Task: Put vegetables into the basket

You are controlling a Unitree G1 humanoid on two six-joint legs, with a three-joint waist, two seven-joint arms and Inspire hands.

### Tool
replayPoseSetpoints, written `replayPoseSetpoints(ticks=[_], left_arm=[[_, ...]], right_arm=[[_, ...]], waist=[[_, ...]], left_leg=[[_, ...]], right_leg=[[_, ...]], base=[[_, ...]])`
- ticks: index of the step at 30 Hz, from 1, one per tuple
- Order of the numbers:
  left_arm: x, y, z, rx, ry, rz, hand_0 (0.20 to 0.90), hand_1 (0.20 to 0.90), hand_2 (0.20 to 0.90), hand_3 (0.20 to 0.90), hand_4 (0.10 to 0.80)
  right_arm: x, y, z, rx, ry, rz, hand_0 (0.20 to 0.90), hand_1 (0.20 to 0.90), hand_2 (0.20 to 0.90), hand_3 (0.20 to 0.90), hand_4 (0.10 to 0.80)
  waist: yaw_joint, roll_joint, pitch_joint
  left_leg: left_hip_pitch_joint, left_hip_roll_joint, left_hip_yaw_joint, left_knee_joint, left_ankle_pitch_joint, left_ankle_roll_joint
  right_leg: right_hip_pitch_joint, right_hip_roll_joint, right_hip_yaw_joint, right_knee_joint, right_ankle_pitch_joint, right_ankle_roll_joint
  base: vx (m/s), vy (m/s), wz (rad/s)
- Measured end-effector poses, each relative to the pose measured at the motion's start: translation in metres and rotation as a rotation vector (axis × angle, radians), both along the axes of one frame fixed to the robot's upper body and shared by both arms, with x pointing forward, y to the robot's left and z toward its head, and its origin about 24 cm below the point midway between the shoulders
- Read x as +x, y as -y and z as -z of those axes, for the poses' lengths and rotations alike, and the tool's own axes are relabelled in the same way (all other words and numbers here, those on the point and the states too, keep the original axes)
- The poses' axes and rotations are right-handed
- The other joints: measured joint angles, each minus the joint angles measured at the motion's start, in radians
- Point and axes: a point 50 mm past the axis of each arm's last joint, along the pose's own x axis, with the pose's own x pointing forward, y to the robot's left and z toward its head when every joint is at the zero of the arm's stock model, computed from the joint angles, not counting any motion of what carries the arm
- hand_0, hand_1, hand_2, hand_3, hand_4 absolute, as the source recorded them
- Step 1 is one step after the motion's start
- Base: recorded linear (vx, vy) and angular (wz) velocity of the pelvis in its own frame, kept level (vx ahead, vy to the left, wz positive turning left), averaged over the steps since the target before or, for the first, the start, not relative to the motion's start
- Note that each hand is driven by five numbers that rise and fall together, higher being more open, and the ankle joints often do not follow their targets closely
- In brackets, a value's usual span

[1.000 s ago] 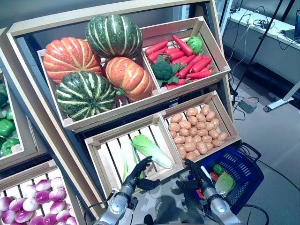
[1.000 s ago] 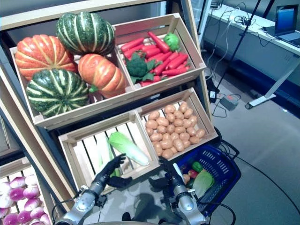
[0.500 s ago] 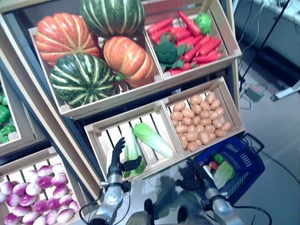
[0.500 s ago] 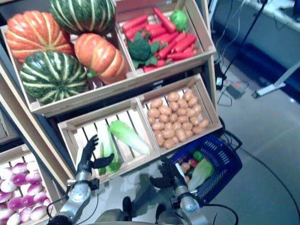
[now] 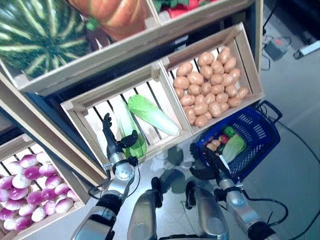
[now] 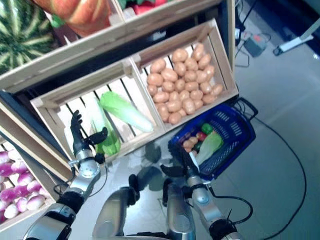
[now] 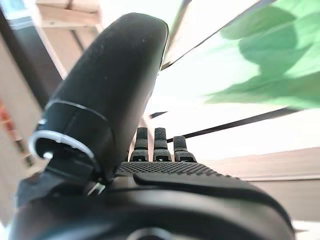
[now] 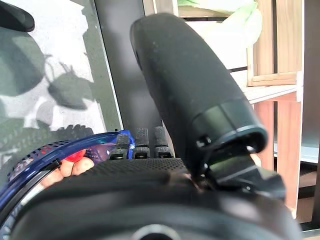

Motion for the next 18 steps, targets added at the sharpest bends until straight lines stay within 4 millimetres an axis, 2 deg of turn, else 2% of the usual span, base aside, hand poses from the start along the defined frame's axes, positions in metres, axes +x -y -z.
replayPoseSetpoints(ticks=[7,13,18], left_arm=[[0.015,-0.013,-0.019,-0.111,0.050,-0.082,0.900,0.900,0.900,0.900,0.800],[0.020,-0.027,-0.027,-0.165,0.045,-0.142,0.900,0.900,0.900,0.900,0.800],[0.032,-0.034,-0.043,-0.195,0.059,-0.184,0.900,0.900,0.900,0.900,0.800]], right_arm=[[0.020,0.001,-0.019,0.000,0.047,0.019,0.900,0.900,0.900,0.900,0.800],[0.023,0.010,-0.022,-0.027,0.049,0.044,0.900,0.900,0.900,0.900,0.800],[0.030,0.011,-0.030,-0.037,0.073,0.041,0.900,0.900,0.900,0.900,0.800]], waist=[[-0.019,-0.017,0.020],[-0.022,-0.022,0.033],[-0.023,-0.023,0.037]], left_leg=[[-0.178,0.029,-0.011,0.183,-0.051,-0.007],[-0.285,0.049,-0.022,0.277,-0.068,-0.016],[-0.380,0.065,-0.030,0.342,-0.072,-0.021]], right_leg=[[-0.182,-0.006,0.011,0.183,-0.053,-0.030],[-0.291,0.002,0.014,0.278,-0.077,-0.048],[-0.385,0.004,0.009,0.344,-0.087,-0.063]], base=[[-0.052,0.024,-0.03],[-0.006,0.005,-0.02],[0.000,0.000,0.00]])
